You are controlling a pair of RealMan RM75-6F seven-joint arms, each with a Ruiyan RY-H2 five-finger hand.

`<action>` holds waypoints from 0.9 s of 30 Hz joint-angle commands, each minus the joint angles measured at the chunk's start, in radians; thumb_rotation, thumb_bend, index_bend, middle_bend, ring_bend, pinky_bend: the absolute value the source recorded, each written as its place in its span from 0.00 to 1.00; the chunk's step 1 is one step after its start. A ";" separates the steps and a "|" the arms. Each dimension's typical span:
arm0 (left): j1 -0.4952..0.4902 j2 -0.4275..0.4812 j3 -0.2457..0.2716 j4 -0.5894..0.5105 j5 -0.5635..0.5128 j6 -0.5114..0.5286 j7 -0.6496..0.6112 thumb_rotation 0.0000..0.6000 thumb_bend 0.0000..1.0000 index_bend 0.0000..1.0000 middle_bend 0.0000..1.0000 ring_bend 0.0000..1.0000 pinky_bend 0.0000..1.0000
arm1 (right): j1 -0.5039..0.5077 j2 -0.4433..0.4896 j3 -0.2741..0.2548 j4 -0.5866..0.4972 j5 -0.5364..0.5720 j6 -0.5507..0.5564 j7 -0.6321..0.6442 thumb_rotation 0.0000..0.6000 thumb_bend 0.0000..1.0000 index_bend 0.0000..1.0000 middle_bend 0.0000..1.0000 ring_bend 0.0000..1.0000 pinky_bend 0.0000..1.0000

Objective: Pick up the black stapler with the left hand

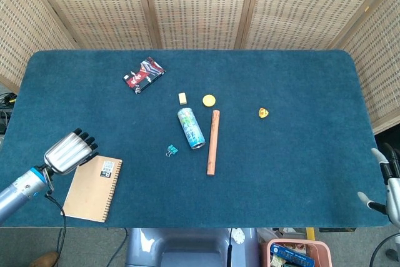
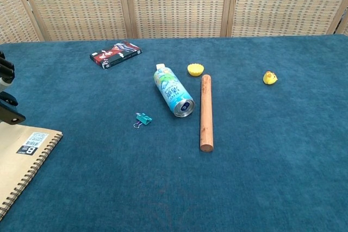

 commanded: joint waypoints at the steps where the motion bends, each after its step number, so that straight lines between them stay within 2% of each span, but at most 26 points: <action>1: 0.016 -0.017 0.013 0.020 0.025 0.012 -0.003 1.00 0.31 0.72 0.52 0.47 0.48 | -0.001 0.000 0.000 -0.001 -0.001 0.002 -0.001 1.00 0.00 0.00 0.00 0.00 0.00; 7: 0.031 -0.042 0.019 0.041 0.070 0.032 0.026 1.00 0.31 0.72 0.51 0.47 0.47 | -0.006 0.003 -0.001 -0.006 -0.005 0.011 0.002 1.00 0.00 0.00 0.00 0.00 0.00; 10: 0.038 -0.044 0.023 0.040 0.091 0.036 0.070 1.00 0.31 0.72 0.48 0.47 0.44 | -0.009 0.004 0.001 -0.007 -0.002 0.016 0.005 1.00 0.00 0.00 0.00 0.00 0.00; 13: 0.046 -0.043 0.026 0.033 0.099 0.032 0.104 1.00 0.31 0.67 0.43 0.46 0.40 | -0.010 0.004 0.002 -0.007 -0.001 0.016 0.007 1.00 0.00 0.00 0.00 0.00 0.00; 16: 0.056 -0.037 0.045 0.008 0.109 0.002 0.151 1.00 0.28 0.51 0.32 0.38 0.34 | -0.010 0.004 0.001 -0.007 -0.002 0.017 0.007 1.00 0.00 0.00 0.00 0.00 0.00; 18: 0.063 -0.029 0.055 -0.005 0.118 -0.005 0.168 1.00 0.17 0.37 0.22 0.29 0.29 | -0.011 0.005 0.001 -0.008 -0.003 0.019 0.008 1.00 0.00 0.00 0.00 0.00 0.00; 21: 0.075 -0.021 0.070 -0.009 0.140 0.005 0.170 1.00 0.08 0.21 0.10 0.18 0.23 | -0.013 0.006 0.001 -0.008 -0.005 0.023 0.010 1.00 0.00 0.00 0.00 0.00 0.00; 24: 0.086 -0.016 0.083 -0.006 0.164 0.026 0.147 1.00 0.05 0.09 0.02 0.12 0.19 | -0.014 0.008 0.000 -0.010 -0.009 0.025 0.014 1.00 0.00 0.00 0.00 0.00 0.00; 27: 0.100 -0.012 0.095 0.001 0.188 0.053 0.122 1.00 0.05 0.04 0.00 0.11 0.18 | -0.017 0.011 -0.003 -0.012 -0.019 0.032 0.019 1.00 0.00 0.00 0.00 0.00 0.00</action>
